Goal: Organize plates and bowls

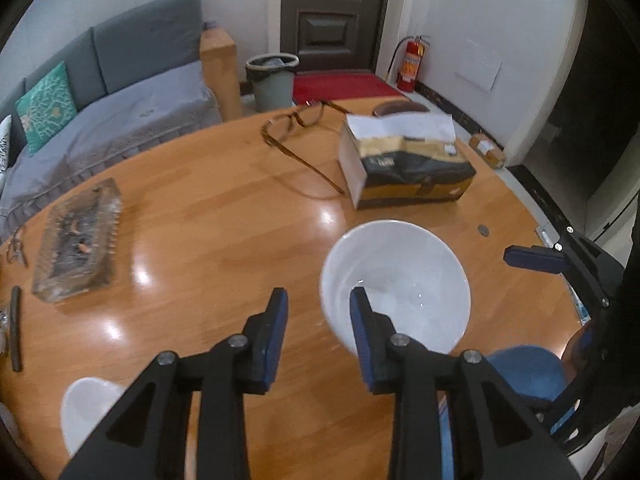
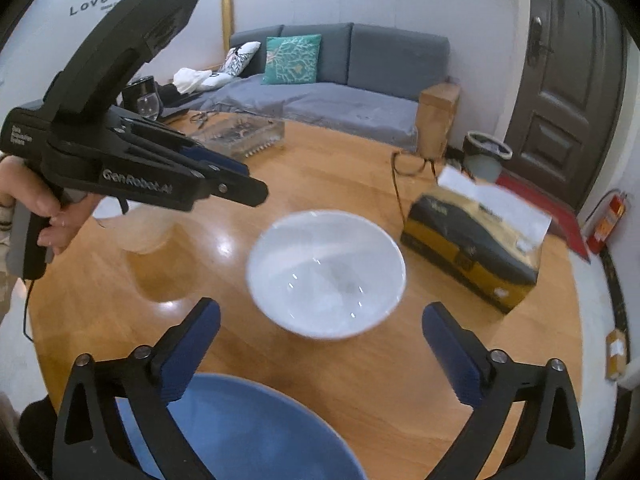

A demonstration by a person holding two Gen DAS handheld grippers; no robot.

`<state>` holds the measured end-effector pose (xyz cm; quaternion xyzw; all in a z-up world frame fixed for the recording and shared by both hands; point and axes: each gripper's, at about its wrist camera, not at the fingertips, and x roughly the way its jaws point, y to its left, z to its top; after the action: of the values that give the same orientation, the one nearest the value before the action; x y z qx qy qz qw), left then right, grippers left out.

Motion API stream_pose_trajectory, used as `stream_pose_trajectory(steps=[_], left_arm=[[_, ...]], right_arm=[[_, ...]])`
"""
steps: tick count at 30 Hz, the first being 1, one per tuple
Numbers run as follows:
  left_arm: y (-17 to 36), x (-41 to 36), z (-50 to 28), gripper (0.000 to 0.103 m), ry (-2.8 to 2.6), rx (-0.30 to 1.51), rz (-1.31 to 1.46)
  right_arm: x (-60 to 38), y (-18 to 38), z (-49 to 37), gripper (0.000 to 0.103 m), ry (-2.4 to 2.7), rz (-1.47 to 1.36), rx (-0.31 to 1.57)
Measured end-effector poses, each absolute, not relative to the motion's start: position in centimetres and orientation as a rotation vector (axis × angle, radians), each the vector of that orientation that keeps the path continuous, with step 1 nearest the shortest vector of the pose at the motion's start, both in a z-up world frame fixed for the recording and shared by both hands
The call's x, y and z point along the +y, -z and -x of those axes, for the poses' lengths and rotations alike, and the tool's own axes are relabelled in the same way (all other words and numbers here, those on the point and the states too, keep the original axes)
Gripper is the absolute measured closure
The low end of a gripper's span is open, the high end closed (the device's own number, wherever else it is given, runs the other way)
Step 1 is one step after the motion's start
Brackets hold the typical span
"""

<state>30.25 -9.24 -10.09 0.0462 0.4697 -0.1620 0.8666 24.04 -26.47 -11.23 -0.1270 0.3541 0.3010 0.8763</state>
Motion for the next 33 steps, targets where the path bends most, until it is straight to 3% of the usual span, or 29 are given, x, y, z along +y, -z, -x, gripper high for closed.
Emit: stream_pose_trajectory(steps=[10,18,33], left_arm=[[13.7,-11.6,-32.6,0.076,0.326,1.038,-0.119],[15.1,-11.5,-33.4,0.091,0.295,1.045,-0.126],[15.1,-11.2,-33.1,0.092,0.307,1.037,-0.128]], right_arm=[[-26.4,14.5,-26.1,0.002,-0.736,0.304,0.818],[-24.9,15.1,-27.6,0.002,-0.771,0.358,0.858],[-23.6,15.7,-29.4,0.005,-0.751,0.394,0.884]])
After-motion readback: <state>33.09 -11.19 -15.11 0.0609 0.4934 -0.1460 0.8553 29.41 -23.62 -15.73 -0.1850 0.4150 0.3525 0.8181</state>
